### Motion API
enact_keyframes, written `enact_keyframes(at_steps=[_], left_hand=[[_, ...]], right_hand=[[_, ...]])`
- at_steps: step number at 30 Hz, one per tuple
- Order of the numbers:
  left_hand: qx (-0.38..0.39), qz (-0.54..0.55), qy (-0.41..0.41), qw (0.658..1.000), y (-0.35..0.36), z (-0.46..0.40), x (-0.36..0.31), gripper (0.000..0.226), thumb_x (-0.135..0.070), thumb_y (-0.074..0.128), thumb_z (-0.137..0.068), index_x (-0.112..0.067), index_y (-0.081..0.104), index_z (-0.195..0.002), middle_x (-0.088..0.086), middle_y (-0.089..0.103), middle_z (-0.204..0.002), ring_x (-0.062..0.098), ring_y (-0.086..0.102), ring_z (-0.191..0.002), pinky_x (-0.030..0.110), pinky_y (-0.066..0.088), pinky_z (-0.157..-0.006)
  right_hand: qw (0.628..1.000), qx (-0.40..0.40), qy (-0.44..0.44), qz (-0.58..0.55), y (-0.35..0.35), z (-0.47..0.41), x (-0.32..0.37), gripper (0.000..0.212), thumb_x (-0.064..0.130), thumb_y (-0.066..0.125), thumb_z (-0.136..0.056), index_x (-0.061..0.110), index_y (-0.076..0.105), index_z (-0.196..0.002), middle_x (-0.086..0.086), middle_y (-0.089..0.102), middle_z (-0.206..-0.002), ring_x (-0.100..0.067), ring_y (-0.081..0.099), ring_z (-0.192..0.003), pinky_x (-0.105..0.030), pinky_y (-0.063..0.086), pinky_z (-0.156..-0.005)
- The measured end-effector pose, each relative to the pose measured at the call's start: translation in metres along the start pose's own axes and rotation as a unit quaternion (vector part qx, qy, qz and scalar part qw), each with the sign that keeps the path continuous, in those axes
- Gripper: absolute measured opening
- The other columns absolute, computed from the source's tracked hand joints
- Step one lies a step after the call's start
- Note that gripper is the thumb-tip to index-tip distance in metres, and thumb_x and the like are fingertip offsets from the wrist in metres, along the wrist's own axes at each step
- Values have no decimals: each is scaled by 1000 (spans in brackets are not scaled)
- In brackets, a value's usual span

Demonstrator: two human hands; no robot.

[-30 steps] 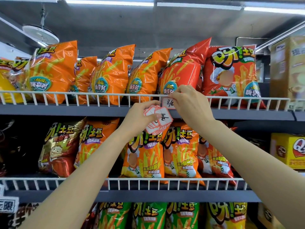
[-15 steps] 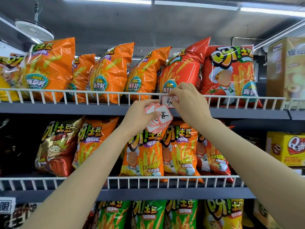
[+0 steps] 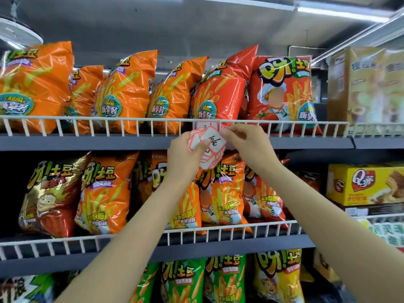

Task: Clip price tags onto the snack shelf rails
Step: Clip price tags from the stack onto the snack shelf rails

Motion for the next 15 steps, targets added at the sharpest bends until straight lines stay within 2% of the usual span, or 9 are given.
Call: enact_keyframes(at_steps=[2,5,7,9,13,15], left_hand=[[15,14,-1,1000,14,5,-7,22,-22,62,-89,-15,61,-110,2,67,-101,15,67,-90,30,56,-78],[30,34,-3,999,45,14,-20,13,-20,62,-88,-18,62,-102,4,70,-101,15,68,-90,32,56,-79],[34,41,-10,999,71,22,-29,16,-18,63,-88,-15,63,-103,4,70,-99,14,68,-88,30,56,-78],[42,54,-19,997,101,32,-39,20,-17,63,-88,-13,63,-108,3,70,-99,13,68,-87,29,57,-76],[38,53,-11,998,177,57,-66,20,-16,64,-87,-12,65,-106,5,71,-97,14,69,-83,30,56,-76],[22,66,-22,997,217,68,-80,16,-15,65,-86,-15,65,-102,5,71,-97,17,69,-86,37,57,-81]], right_hand=[[1000,3,22,-19,-15,6,-9,18,33,64,-86,15,68,-87,4,66,-77,-5,61,-72,-21,49,-69],[999,-13,38,-28,-44,14,-28,18,28,72,-80,11,67,-78,7,60,-62,5,53,-55,-13,43,-58],[998,-16,50,-37,-68,19,-42,18,26,73,-79,9,67,-75,1,63,-64,1,55,-58,-23,46,-62],[998,-17,55,-39,-97,26,-57,16,25,73,-79,11,68,-74,-4,68,-70,-11,60,-65,-31,51,-67],[999,-14,41,-21,-169,40,-100,13,25,70,-82,13,70,-78,1,67,-70,-4,57,-60,-18,47,-62],[999,5,40,-12,-204,42,-123,14,24,69,-83,11,70,-78,2,65,-66,-5,55,-58,-20,46,-63]])
Point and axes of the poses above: each hand's wrist, its own z-axis away from the middle knuckle, its own y-axis out of the palm, x = y × z, the point moved 1 cm from there along -z, towards the middle knuckle
